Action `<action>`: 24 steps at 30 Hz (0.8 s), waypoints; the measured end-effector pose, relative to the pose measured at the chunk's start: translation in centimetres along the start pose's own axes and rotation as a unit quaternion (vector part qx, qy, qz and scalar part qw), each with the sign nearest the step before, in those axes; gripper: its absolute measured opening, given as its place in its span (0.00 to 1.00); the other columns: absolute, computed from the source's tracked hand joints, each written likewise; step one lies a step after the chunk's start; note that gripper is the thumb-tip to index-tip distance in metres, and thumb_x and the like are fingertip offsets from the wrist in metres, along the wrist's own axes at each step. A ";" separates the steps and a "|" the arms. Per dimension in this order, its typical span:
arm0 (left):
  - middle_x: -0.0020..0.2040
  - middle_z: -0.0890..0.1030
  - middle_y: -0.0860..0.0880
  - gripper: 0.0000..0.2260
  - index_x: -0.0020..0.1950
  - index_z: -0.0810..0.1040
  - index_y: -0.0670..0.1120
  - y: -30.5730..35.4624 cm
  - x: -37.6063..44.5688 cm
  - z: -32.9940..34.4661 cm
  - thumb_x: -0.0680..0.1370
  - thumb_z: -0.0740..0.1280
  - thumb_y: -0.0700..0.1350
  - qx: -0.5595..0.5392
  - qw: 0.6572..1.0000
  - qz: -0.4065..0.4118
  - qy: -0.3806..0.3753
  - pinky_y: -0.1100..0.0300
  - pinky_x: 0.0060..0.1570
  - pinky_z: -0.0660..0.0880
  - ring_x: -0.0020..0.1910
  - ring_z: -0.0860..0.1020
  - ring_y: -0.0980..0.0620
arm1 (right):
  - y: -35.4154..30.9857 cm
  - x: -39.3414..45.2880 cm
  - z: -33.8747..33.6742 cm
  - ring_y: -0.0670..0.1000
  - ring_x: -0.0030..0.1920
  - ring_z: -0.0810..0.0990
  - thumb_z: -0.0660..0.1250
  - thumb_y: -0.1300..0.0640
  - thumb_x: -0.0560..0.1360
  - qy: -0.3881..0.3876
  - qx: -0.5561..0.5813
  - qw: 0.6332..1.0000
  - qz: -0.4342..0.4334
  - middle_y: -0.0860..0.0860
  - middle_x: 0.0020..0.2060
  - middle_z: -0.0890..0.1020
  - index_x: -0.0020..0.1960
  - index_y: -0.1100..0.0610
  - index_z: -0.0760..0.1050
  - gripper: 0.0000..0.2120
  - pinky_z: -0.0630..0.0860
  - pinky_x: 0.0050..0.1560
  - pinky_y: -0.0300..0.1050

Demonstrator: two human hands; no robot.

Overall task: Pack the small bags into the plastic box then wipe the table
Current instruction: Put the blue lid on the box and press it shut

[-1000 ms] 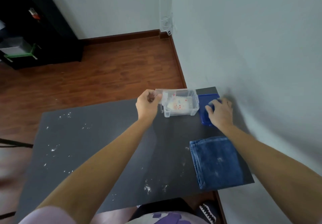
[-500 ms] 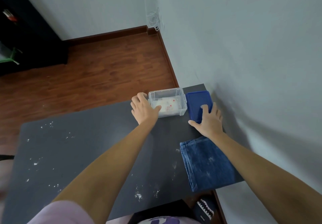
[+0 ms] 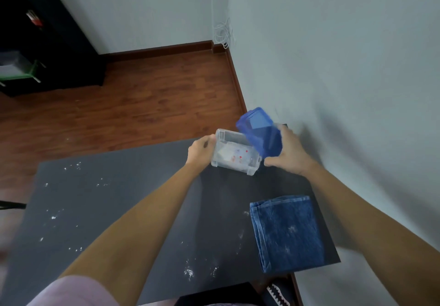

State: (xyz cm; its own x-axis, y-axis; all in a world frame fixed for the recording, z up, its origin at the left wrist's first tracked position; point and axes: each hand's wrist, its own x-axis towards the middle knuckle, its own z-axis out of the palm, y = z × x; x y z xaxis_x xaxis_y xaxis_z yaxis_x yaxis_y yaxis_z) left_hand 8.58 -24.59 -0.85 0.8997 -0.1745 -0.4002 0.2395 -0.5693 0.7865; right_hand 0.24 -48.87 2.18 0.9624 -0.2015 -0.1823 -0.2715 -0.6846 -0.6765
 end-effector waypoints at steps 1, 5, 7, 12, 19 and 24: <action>0.54 0.82 0.50 0.22 0.53 0.81 0.50 0.1 0.0 -0.3 0.80 0.52 0.60 -0.029 0.999 -0.019 -0.014 0.56 0.57 0.72 0.58 0.78 0.48 | -0.6 0.1 0.2 0.54 0.65 0.69 0.77 0.47 0.54 -0.043 -0.044 0.998 -0.026 0.50 0.64 0.70 0.71 0.53 0.62 0.49 0.73 0.63 0.56; 0.61 0.81 0.51 0.28 0.60 0.80 0.55 0.2 0.0 -1.0 0.79 0.47 0.66 -0.137 0.986 -0.047 -0.087 0.49 0.66 0.70 0.62 0.76 0.50 | -2.0 0.6 1.7 0.55 0.74 0.56 0.78 0.48 0.59 -0.150 -0.169 0.970 -0.091 0.52 0.74 0.59 0.77 0.55 0.52 0.55 0.60 0.73 0.53; 0.54 0.82 0.52 0.24 0.52 0.82 0.54 0.1 0.0 -1.1 0.77 0.52 0.67 -0.148 0.984 -0.052 -0.091 0.49 0.60 0.74 0.54 0.78 0.50 | -2.6 1.1 2.3 0.56 0.76 0.54 0.78 0.48 0.60 -0.165 -0.202 0.959 -0.107 0.52 0.76 0.57 0.78 0.56 0.51 0.55 0.57 0.75 0.52; 0.52 0.84 0.50 0.10 0.54 0.82 0.55 -0.8 0.2 -0.9 0.78 0.63 0.53 -0.134 0.987 -0.024 -0.085 0.51 0.60 0.77 0.54 0.82 0.50 | -3.6 2.0 3.2 0.57 0.77 0.50 0.77 0.48 0.62 -0.194 -0.258 0.939 -0.119 0.51 0.78 0.52 0.79 0.54 0.48 0.54 0.49 0.77 0.53; 0.63 0.77 0.44 0.31 0.75 0.62 0.46 -1.6 -0.4 -1.1 0.76 0.69 0.52 -0.153 0.983 -0.079 -0.062 0.48 0.61 0.76 0.60 0.79 0.46 | -2.2 1.3 3.4 0.54 0.78 0.55 0.82 0.53 0.60 -0.136 -0.013 0.991 -0.015 0.52 0.78 0.55 0.78 0.51 0.53 0.56 0.59 0.76 0.59; 0.49 0.82 0.44 0.17 0.56 0.79 0.40 -1.4 -1.0 -1.4 0.72 0.73 0.49 -0.108 0.991 -0.078 -0.002 0.43 0.58 0.77 0.49 0.80 0.44 | -0.1 -0.5 4.9 0.58 0.69 0.73 0.81 0.59 0.64 -0.056 0.304 0.922 0.235 0.61 0.71 0.70 0.79 0.57 0.50 0.54 0.70 0.69 0.56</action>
State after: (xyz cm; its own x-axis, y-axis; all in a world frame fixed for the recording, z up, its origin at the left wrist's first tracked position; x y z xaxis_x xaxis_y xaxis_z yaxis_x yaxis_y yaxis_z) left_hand 7.90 -22.46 -0.91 0.8447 -0.1014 -0.5255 0.4478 -0.4040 0.7977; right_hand -0.15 -45.27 -1.17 0.7453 -0.2789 -0.6057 -0.6338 -0.0140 -0.7734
